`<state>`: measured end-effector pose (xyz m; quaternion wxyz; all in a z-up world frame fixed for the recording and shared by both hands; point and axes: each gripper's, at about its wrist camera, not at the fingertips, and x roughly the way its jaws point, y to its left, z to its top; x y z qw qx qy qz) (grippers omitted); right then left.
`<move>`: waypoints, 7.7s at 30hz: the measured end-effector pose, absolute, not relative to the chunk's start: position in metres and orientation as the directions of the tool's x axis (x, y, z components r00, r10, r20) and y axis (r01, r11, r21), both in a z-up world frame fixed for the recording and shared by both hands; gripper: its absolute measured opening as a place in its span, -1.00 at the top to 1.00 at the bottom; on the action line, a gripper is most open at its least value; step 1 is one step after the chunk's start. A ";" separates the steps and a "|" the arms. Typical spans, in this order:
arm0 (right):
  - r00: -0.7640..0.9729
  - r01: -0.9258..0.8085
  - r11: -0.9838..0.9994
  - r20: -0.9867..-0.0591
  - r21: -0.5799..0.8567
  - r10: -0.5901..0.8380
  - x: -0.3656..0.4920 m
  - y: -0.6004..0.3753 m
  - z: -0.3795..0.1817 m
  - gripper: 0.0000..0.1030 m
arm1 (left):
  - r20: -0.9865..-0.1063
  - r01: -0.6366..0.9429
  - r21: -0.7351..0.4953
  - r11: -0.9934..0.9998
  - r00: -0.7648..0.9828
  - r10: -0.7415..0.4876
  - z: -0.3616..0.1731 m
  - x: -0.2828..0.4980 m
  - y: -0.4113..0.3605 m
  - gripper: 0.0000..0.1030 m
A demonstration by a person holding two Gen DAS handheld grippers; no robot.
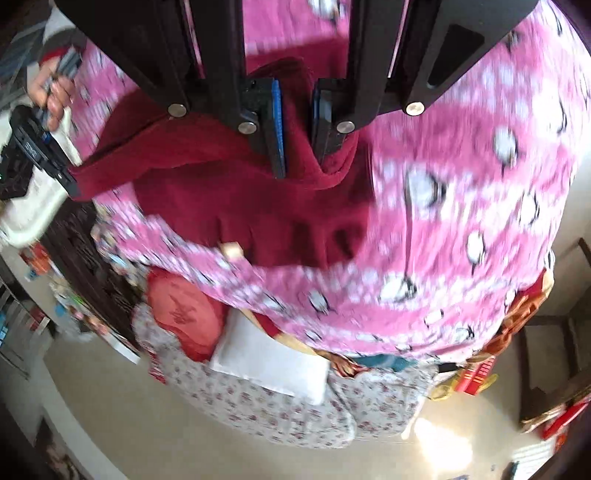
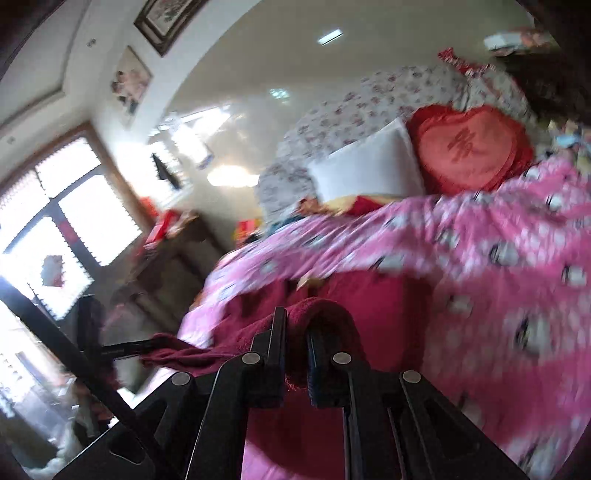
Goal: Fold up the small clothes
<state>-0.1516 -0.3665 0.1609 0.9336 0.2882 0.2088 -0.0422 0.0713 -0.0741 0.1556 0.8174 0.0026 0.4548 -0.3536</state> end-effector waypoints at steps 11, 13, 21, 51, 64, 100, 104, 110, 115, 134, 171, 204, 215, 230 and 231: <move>0.808 0.442 0.701 -0.588 0.560 -0.040 -0.059 -0.450 0.092 0.58 | -0.783 0.489 -0.407 0.771 0.247 -0.570 0.105 0.168 -0.125 0.38; 0.826 0.430 0.710 -0.560 0.558 -0.061 -0.073 -0.448 0.100 -0.19 | -0.774 0.494 -0.370 0.786 0.304 -0.556 0.117 0.166 -0.119 -0.19; 0.855 0.393 0.790 -0.502 0.470 -0.127 -0.100 -0.422 0.142 -0.20 | -0.706 0.504 -0.286 0.815 0.465 -0.535 0.157 0.140 -0.090 -0.60; 0.678 0.427 0.894 -0.703 0.137 -0.216 -0.111 -0.340 0.097 -0.30 | -0.789 0.452 -0.256 0.854 0.413 -0.455 0.093 0.098 -0.063 -0.60; 0.688 0.413 0.903 -0.690 0.118 -0.225 -0.085 -0.302 0.119 -0.51 | -0.831 0.399 -0.213 0.892 0.406 -0.380 0.035 0.057 -0.048 -0.66; 0.778 0.188 0.962 -0.628 0.198 -0.023 0.043 -0.209 0.104 -0.53 | -0.757 0.448 -0.331 0.831 0.400 -0.517 0.026 0.059 -0.022 -0.88; 0.757 0.276 0.949 -0.642 0.150 -0.119 0.012 -0.210 0.096 -0.60 | -0.754 0.444 -0.319 0.837 0.416 -0.508 0.028 0.056 -0.020 -0.88; 0.695 0.372 0.928 -0.665 0.009 -0.272 -0.005 -0.199 0.082 -0.62 | -0.742 0.428 -0.296 0.854 0.461 -0.487 0.033 0.052 -0.013 -0.88; 0.672 0.449 0.893 -0.672 0.036 -0.311 -0.020 -0.220 0.061 -0.63 | -0.743 0.417 -0.300 0.858 0.462 -0.484 0.032 0.054 -0.012 -0.88; 0.623 0.672 0.740 -0.568 0.037 -0.537 -0.125 -0.288 0.103 -0.84 | -0.758 0.470 -0.229 0.853 0.463 -0.459 0.023 0.050 -0.027 -0.90; 0.677 0.464 0.885 -0.661 0.041 -0.325 -0.053 -0.209 0.042 -0.75 | -0.772 0.475 -0.214 0.854 0.453 -0.446 0.020 0.050 -0.032 -1.00; 0.628 0.275 0.960 -0.765 0.044 -0.144 0.107 -0.168 0.101 -1.00 | -0.759 0.400 -0.308 0.863 0.444 -0.477 0.017 0.045 -0.016 -1.00; 0.570 0.170 0.978 -0.797 -0.122 -0.199 0.169 -0.156 0.060 -0.28 | -0.717 0.464 -0.358 0.810 0.419 -0.557 0.017 0.050 -0.030 -0.74; 0.741 0.197 0.980 -0.651 -0.022 -0.164 0.022 -0.244 0.185 0.77 | -0.502 0.760 -0.446 0.473 0.224 -0.835 0.112 -0.046 -0.074 0.66; 0.739 0.216 0.976 -0.649 -0.023 -0.179 0.013 -0.257 0.189 0.77 | -0.505 0.784 -0.430 0.448 0.202 -0.839 0.118 -0.059 -0.091 0.66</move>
